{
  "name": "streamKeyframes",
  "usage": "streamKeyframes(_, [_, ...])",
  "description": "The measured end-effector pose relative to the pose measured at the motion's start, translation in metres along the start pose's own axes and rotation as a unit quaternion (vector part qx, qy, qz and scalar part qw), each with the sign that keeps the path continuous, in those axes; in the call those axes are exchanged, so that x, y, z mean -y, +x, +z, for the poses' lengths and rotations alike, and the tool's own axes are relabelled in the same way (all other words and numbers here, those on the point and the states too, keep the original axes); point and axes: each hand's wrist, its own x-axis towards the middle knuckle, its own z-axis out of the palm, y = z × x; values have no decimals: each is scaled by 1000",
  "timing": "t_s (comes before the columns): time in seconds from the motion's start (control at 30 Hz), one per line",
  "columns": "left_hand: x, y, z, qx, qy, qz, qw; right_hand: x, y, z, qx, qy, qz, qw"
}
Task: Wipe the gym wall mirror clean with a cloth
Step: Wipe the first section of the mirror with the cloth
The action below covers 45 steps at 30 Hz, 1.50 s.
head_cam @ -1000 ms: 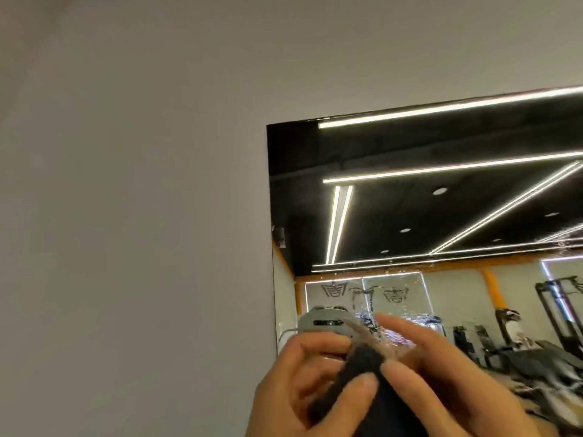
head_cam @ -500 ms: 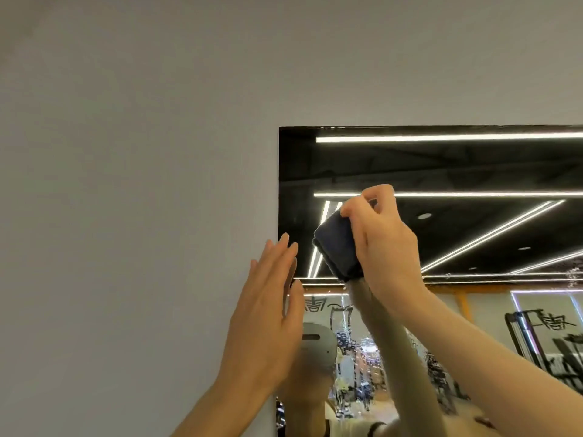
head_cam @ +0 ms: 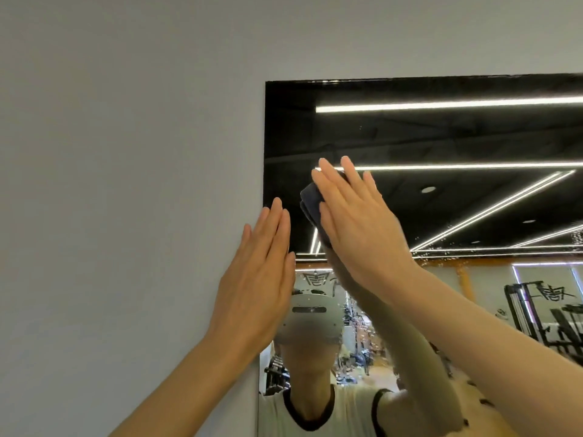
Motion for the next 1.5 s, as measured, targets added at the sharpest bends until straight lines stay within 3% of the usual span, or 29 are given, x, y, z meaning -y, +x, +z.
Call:
streamKeyframes(0.1, [1,-1,3,-16,4,8,1000,-22,-15,-10,-6,-33,81,996])
streamKeyframes(0.2, [1,-2,7,-20,11,12,1000,-2,-13,-10,2,-52,142,988])
streamKeyframes(0.33, [-3,-2,6,-30,-13,-9,999,41,10,5,65,-31,8,997])
streamKeyframes(0.4, [-3,-3,5,-28,8,-8,1000,19,4,-2,49,-24,10,998])
streamKeyframes(0.5, [-2,-2,4,-18,32,-6,999,-34,-22,-15,-26,-37,127,991])
streamKeyframes(0.6, [-4,-2,4,-16,29,-14,999,-25,-18,-18,-10,-38,205,978])
streamKeyframes(0.73, [-6,-4,8,-20,17,-19,999,38,12,7,36,-35,45,998])
streamKeyframes(0.8, [-5,-5,8,-20,25,-20,999,26,12,4,48,-46,26,997])
streamKeyframes(0.9, [0,-9,5,-10,21,-41,999,-33,-14,-11,-32,-54,149,987])
streamKeyframes(1.0, [4,-13,4,-3,22,-40,999,-45,-16,-20,1,-72,260,963])
streamKeyframes(1.17, [0,-11,5,-12,13,-40,999,53,43,18,12,-49,63,997])
streamKeyframes(1.23, [0,-11,4,-12,12,-42,999,45,50,17,31,-56,21,998])
streamKeyframes(1.37, [1,-14,6,-6,21,-38,999,-49,7,-10,-56,-32,155,986])
streamKeyframes(1.43, [2,-14,8,-11,22,-41,999,-80,-13,-25,-31,-53,251,966])
streamKeyframes(1.5, [1,-14,9,-17,24,-43,999,-64,-7,-22,-27,-51,281,958])
